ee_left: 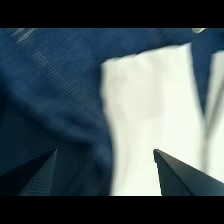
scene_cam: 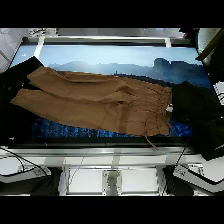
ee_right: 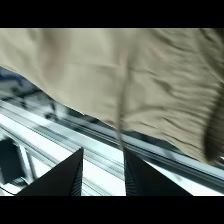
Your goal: Fold the clothes and pants, and hang the long-sleeved shirts on hangers.
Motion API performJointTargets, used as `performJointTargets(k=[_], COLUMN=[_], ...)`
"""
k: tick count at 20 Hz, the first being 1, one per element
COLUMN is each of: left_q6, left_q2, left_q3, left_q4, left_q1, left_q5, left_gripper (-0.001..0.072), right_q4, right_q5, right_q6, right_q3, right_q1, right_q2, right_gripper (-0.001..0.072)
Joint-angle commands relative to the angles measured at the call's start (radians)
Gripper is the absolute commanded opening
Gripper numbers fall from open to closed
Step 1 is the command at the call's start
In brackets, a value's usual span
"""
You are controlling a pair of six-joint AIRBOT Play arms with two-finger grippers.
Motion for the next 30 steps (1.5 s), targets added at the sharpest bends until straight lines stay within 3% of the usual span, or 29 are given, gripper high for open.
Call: performJointTargets(k=[1, 9, 12, 13, 15, 17, 18, 19, 20, 23, 26, 28, 29, 30], left_q6=[0.111, 0.136, 0.214, 0.214, 0.218, 0.24, 0.24, 0.249, 0.275, 0.292, 0.292, 0.293, 0.295, 0.294], left_q2=[-0.163, -0.385, -0.434, -0.438, -0.437, -0.437, -0.437, -0.436, -0.433, -0.38, -0.253, -0.156, -0.117, -0.082], left_q3=[0.097, 0.253, 0.312, 0.319, 0.32, 0.32, 0.32, 0.32, 0.321, 0.321, 0.32, 0.32, 0.32, 0.32], left_q4=[-0.195, -0.198, -0.239, -0.239, -0.24, -0.235, -0.235, -0.236, -0.235, -0.235, -0.22, -0.196, -0.164, -0.132], left_q1=[0.011, 0.015, -0.001, -0.007, -0.014, -0.018, -0.018, -0.018, -0.017, 0.0, 0.055, 0.098, 0.111, 0.119], left_q5=[0.034, 0.007, -0.053, -0.053, -0.058, -0.083, -0.096, -0.109, -0.126, -0.154, -0.176, -0.24, -0.264, -0.286], left_gripper=[0.0693, 0.0691, 0.0689, 0.0662, 0.0473, 0.0454, 0.0341, 0.0111, 0.0013, 0.0013, 0.0013, 0.0013, 0.0013, 0.0013], right_q4=[0.087, 0.094, 0.096, 0.096, 0.097, 0.097, 0.097, 0.096, 0.096, 0.069, -0.152, -0.268, -0.282, -0.28], right_q5=[0.016, -0.059, -0.079, -0.085, -0.09, -0.092, -0.092, -0.093, -0.092, -0.065, 0.028, 0.005, -0.027, -0.065], right_q6=[0.047, 0.123, 0.139, 0.143, 0.146, 0.146, 0.145, 0.145, 0.145, 0.145, 0.137, 0.107, 0.078, 0.051], right_q3=[-0.001, -0.001, -0.001, -0.001, -0.001, -0.001, -0.001, 0.0, 0.0, 0.037, 0.118, 0.089, 0.046, -0.018], right_q1=[-0.001, -0.001, -0.001, -0.001, -0.001, -0.001, -0.001, -0.001, -0.001, -0.002, -0.002, -0.002, -0.004, -0.009], right_q2=[0.042, 0.172, 0.182, 0.182, 0.182, 0.182, 0.182, 0.182, 0.182, 0.182, 0.188, 0.216, 0.23, 0.24], right_gripper=[0.0261, 0.0262, 0.0261, 0.0261, 0.0261, 0.0262, 0.0261, 0.0262, 0.0262, 0.0261, 0.0261, 0.0261, 0.0249, 0.0151])
